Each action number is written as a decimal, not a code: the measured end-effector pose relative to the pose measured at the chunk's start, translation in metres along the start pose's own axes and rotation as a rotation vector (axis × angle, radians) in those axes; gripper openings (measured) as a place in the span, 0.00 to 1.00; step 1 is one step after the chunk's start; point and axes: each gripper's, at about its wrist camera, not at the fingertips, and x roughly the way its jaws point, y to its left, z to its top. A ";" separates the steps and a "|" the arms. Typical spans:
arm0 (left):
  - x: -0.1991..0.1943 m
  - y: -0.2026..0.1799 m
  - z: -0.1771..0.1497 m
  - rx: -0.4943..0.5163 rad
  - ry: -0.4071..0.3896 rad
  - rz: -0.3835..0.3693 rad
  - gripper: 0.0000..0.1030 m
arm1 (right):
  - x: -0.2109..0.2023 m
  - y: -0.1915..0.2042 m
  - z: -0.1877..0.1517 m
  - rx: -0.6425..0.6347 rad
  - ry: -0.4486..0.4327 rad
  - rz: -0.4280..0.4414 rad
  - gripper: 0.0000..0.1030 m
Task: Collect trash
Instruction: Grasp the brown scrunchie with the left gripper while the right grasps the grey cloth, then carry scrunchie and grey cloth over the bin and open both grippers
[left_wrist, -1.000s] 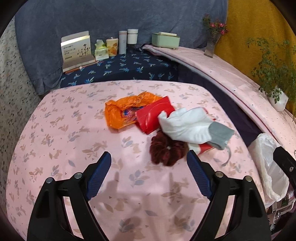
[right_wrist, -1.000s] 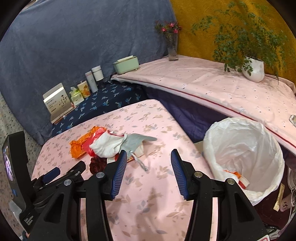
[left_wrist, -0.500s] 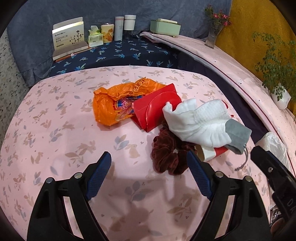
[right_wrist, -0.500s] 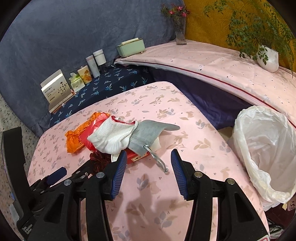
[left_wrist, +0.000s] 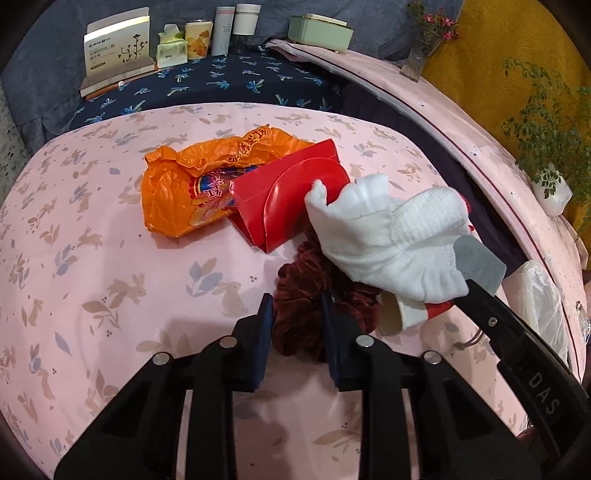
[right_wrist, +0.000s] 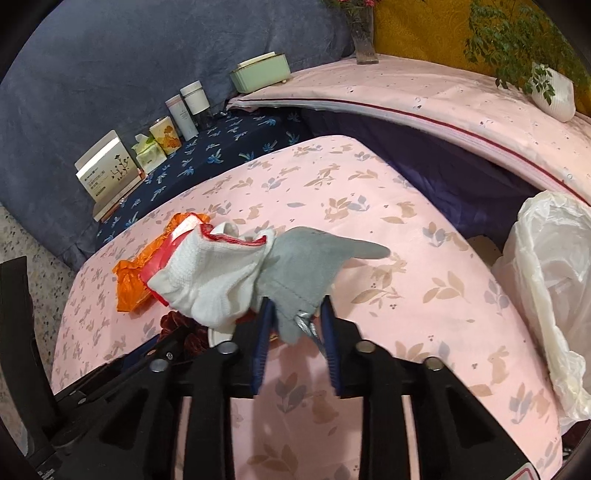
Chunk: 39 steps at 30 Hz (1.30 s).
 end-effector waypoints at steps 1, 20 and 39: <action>-0.003 -0.002 -0.001 0.005 -0.006 0.002 0.21 | -0.001 0.001 -0.001 -0.003 -0.002 0.001 0.13; -0.090 -0.039 -0.010 0.049 -0.138 -0.028 0.18 | -0.110 -0.011 0.011 -0.010 -0.195 0.012 0.07; -0.170 -0.141 -0.015 0.175 -0.261 -0.142 0.18 | -0.197 -0.077 0.010 0.061 -0.332 -0.017 0.07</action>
